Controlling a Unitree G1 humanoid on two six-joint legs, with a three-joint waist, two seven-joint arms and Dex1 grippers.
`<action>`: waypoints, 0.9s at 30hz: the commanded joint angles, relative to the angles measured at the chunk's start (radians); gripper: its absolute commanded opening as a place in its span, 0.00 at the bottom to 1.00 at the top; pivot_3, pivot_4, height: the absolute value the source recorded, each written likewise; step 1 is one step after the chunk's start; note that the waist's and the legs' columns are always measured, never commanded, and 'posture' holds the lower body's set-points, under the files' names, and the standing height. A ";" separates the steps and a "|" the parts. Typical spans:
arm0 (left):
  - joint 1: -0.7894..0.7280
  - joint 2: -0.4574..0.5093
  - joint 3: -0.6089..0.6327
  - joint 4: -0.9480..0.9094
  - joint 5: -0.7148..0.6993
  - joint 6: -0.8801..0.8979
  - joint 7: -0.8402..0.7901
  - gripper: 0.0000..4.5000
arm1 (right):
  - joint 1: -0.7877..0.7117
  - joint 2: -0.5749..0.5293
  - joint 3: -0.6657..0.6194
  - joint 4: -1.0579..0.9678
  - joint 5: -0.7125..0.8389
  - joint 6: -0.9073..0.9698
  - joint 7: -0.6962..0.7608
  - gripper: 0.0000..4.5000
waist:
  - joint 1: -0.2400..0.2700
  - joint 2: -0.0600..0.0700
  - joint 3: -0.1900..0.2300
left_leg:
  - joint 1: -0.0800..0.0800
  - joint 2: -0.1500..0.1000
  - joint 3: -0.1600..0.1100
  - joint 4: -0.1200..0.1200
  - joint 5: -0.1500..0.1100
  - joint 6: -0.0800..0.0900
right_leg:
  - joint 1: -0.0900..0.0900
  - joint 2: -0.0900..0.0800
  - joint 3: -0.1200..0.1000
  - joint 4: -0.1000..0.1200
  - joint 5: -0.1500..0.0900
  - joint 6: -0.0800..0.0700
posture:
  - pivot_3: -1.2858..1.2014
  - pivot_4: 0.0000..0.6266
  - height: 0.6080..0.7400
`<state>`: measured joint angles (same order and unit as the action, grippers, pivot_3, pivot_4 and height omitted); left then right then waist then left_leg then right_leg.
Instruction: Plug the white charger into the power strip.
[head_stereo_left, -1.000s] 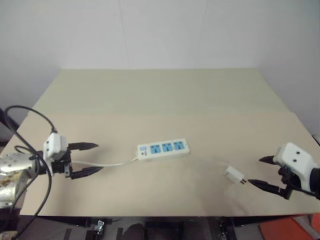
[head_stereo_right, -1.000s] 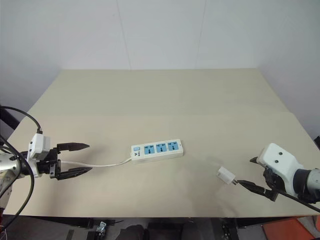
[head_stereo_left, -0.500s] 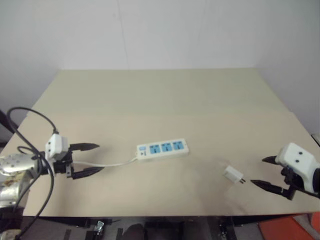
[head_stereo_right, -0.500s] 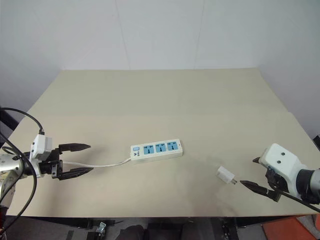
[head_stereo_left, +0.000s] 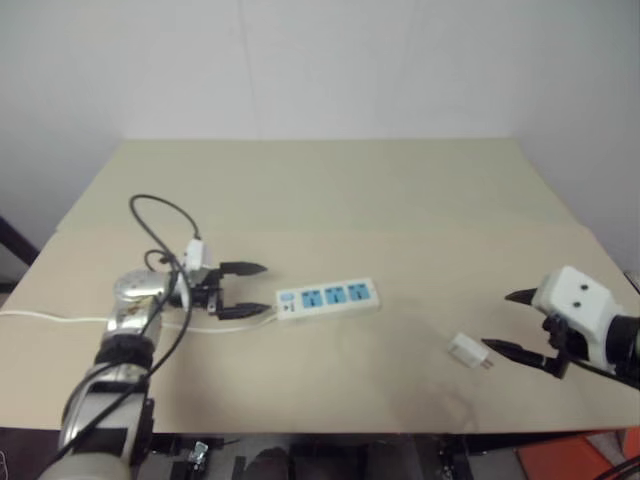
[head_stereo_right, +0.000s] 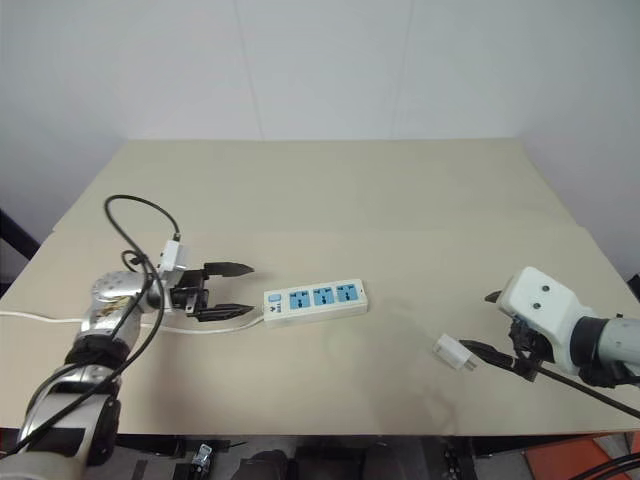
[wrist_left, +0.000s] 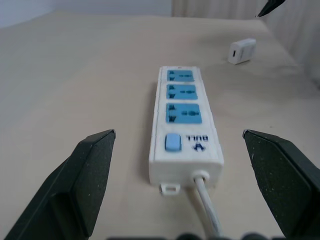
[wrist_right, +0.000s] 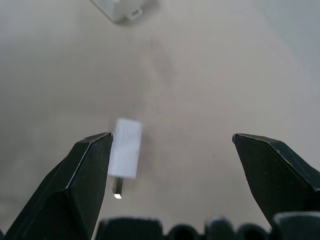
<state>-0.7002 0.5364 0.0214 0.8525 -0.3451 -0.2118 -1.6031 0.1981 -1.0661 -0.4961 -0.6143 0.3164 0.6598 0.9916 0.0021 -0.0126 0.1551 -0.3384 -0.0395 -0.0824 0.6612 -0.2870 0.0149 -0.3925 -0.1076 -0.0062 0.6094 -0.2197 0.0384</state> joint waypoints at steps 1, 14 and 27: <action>-0.081 -0.012 -0.037 0.118 0.036 -0.081 -0.011 1.00 | 0.008 0.015 -0.021 -0.060 -0.004 0.025 -0.037 1.00 | -0.002 -0.001 0.000 | 0.000 0.000 0.000 0.000 0.000 0.000 | 0.000 0.000 0.000 0.000 0.000 0.000 | 0.52 0.24 1.00; -0.138 -0.078 -0.069 0.304 0.089 -0.202 -0.011 1.00 | 0.093 0.057 -0.016 -0.127 -0.049 0.036 -0.102 1.00 | -0.003 -0.003 0.001 | 0.000 0.000 0.000 0.000 0.000 0.000 | 0.000 0.000 0.000 0.001 -0.002 0.004 | 0.52 0.24 1.00; -0.085 -0.165 -0.020 0.347 0.165 -0.337 0.087 1.00 | 0.002 0.069 0.064 -0.079 -0.065 0.045 -0.153 1.00 | 0.000 -0.003 0.002 | 0.000 0.000 0.000 0.000 0.000 0.000 | 0.000 0.000 0.000 0.001 -0.002 0.003 | 0.52 0.24 1.00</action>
<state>-0.7836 0.3727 -0.0167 1.1949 -0.1859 -0.5242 -1.5333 0.2097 -0.9990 -0.4297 -0.6835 0.2580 0.7123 0.8550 0.0019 -0.0157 0.1569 -0.3382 -0.0395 -0.0827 0.6615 -0.2871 0.0151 -0.3925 -0.1077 -0.0062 0.6101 -0.2213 0.0414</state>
